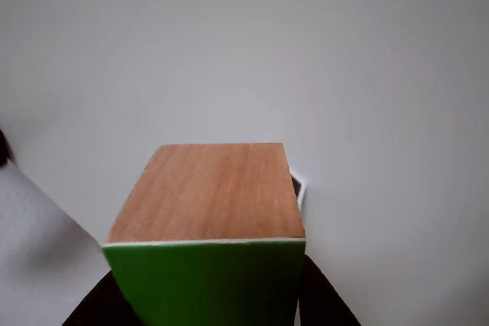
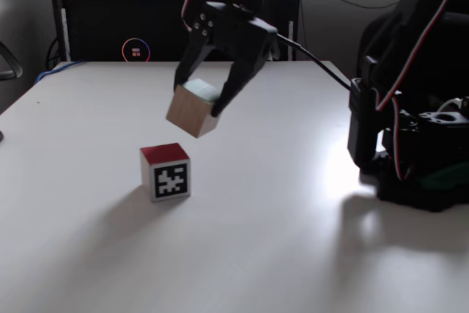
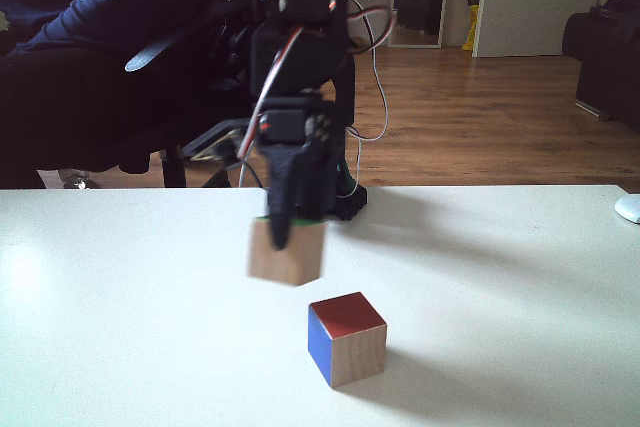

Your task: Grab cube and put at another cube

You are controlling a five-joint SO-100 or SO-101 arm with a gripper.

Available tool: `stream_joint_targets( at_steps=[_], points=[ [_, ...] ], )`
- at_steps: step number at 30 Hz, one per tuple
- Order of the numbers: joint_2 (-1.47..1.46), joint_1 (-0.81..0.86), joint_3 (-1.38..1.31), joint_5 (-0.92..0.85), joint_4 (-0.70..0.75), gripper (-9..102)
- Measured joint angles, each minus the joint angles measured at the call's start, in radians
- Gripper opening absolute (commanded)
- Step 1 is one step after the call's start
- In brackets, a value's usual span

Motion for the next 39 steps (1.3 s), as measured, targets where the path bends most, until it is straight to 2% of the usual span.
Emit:
stream_joint_targets(
  at_steps=[10,39],
  points=[
    [-0.091,-0.143,-0.187,0.100,0.118,17],
    [-0.388,-0.135,-0.383,0.123,0.133,18]
  ],
)
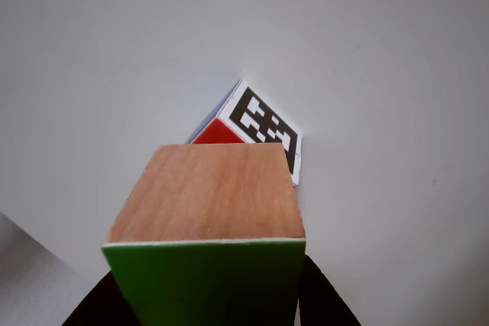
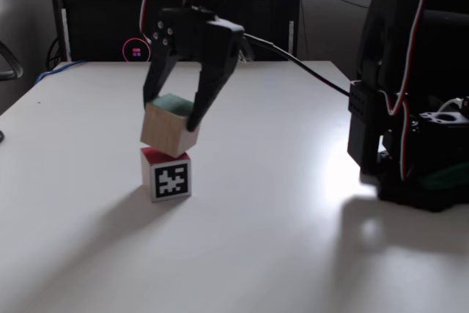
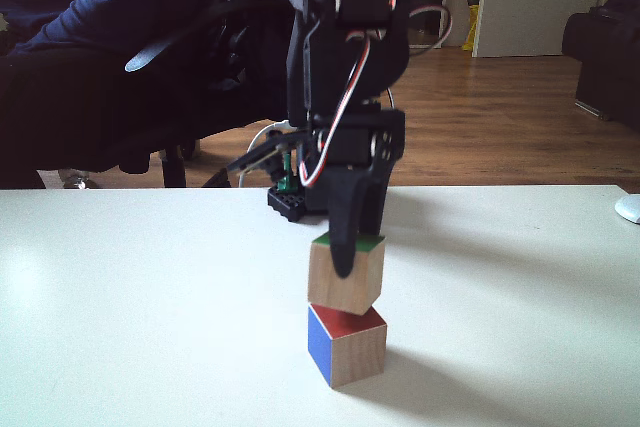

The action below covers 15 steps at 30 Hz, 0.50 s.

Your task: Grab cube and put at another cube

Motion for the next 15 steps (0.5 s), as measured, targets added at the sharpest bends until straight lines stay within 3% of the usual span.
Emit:
stream_joint_targets(
  at_steps=[15],
  points=[
    [-0.032,0.006,-0.034,0.003,0.000,23]
  ],
)
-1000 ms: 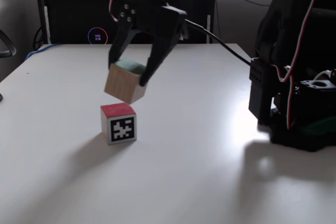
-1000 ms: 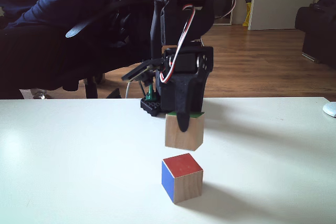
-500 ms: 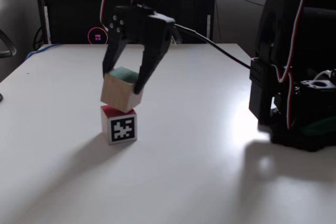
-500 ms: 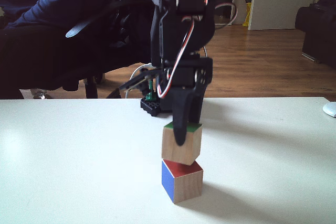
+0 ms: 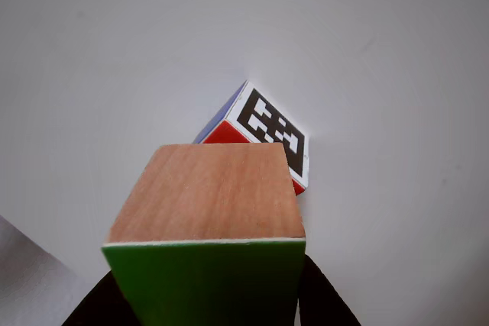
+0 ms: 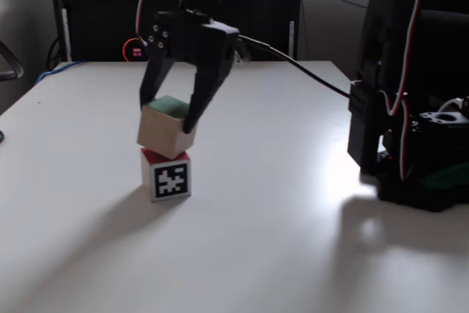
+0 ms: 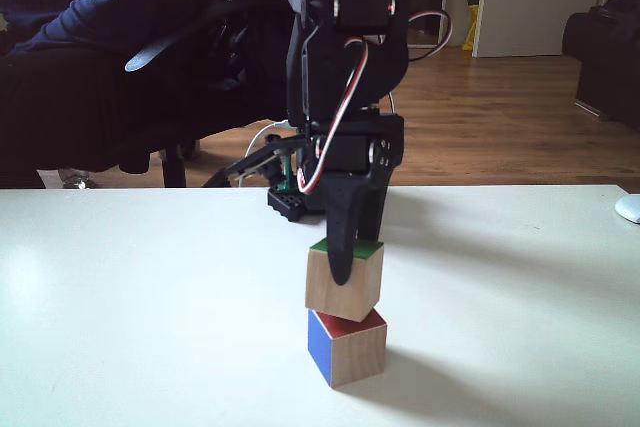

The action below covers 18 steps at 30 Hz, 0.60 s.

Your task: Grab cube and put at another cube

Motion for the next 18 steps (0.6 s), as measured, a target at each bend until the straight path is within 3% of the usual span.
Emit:
stream_joint_targets(
  at_steps=[18],
  points=[
    [-0.034,0.000,-0.038,0.018,0.014,34]
  ],
)
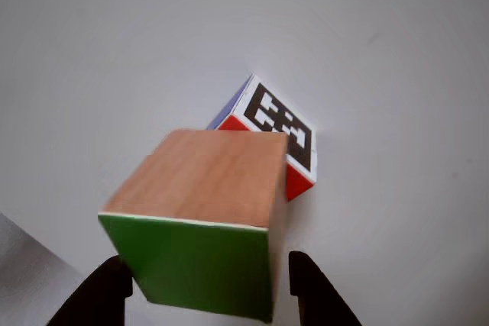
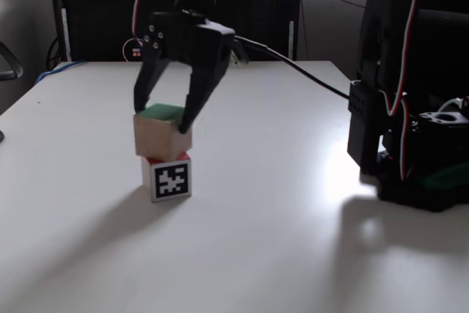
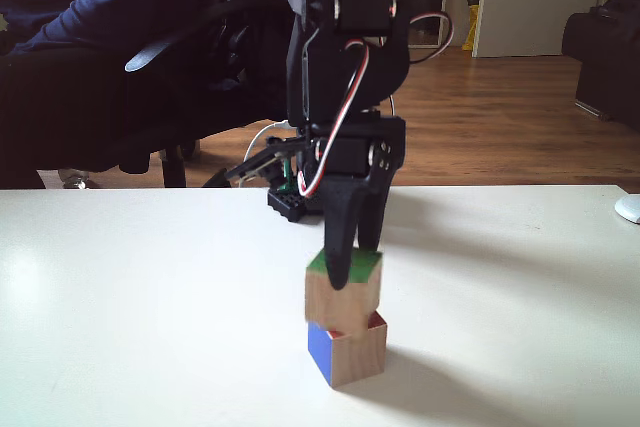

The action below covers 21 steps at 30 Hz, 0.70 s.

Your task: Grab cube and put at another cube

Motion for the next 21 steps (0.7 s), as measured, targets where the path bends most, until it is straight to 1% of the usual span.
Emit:
stream_joint_targets(
  at_steps=[8,15,18,21],
  points=[
    [-0.006,0.000,-0.002,0.008,0.005,38],
    [0.009,-0.034,-0.008,0.035,0.075,42],
    [0.100,-0.069,-0.008,0.037,0.138,42],
    [0.273,-0.104,0.006,0.020,0.201,43]
  ],
)
